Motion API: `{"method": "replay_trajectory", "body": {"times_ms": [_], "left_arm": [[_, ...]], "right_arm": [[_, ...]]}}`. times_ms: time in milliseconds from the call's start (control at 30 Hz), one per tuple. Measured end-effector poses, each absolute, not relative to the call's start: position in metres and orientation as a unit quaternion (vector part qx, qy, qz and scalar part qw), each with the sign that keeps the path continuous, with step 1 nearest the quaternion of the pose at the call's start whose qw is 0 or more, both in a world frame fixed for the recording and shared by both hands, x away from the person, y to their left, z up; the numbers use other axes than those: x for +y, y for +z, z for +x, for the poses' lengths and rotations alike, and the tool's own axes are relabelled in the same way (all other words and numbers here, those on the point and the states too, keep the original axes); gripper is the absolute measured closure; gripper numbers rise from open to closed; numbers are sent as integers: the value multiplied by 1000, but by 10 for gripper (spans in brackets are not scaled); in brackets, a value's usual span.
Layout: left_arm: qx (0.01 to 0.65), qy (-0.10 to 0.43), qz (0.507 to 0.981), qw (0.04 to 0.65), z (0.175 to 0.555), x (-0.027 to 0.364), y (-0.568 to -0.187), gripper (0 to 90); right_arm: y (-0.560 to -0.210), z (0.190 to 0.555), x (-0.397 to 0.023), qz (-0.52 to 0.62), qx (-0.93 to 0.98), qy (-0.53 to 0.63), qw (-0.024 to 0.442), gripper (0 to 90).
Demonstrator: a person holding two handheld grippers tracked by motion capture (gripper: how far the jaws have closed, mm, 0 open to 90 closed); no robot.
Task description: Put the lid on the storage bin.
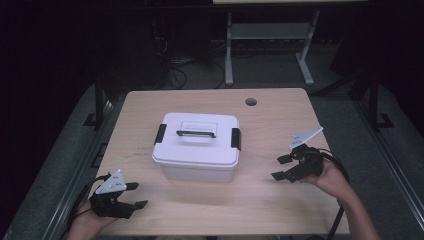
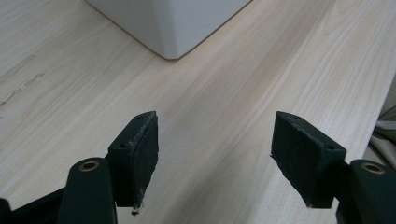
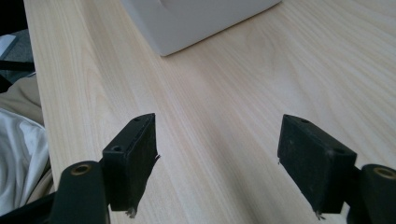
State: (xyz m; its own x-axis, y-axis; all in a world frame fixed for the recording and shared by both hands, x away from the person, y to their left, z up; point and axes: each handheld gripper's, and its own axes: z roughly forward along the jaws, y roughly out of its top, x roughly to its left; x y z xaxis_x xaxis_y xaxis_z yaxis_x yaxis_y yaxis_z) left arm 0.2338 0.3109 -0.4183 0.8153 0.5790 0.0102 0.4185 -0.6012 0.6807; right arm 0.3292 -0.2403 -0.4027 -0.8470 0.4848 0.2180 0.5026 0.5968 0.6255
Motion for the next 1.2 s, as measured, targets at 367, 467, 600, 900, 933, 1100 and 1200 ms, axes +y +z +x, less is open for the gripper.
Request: {"method": "replay_trajectory", "body": {"times_ms": [367, 467, 600, 900, 933, 1100, 1200], "left_arm": [[281, 116, 888, 346, 234, 311, -419, 318], [282, 115, 888, 345, 234, 310, -420, 317], [281, 116, 888, 345, 234, 311, -420, 317], [283, 117, 886, 348, 234, 313, -419, 318], [283, 117, 886, 348, 234, 313, -419, 318], [283, 117, 886, 349, 234, 313, -419, 317], [283, 117, 886, 347, 234, 311, -420, 317]], "right_arm": [[-411, 322, -249, -283, -891, -356, 14, 276], [-413, 320, -251, -285, -889, -358, 14, 276], [-416, 318, -256, -289, -887, -360, 13, 277], [-423, 311, -262, -296, -884, -361, 14, 276], [-424, 310, -263, -295, -884, -362, 14, 277], [-428, 305, -265, -296, -884, -361, 14, 276], [-429, 301, -267, -299, -883, -362, 14, 277]]}}
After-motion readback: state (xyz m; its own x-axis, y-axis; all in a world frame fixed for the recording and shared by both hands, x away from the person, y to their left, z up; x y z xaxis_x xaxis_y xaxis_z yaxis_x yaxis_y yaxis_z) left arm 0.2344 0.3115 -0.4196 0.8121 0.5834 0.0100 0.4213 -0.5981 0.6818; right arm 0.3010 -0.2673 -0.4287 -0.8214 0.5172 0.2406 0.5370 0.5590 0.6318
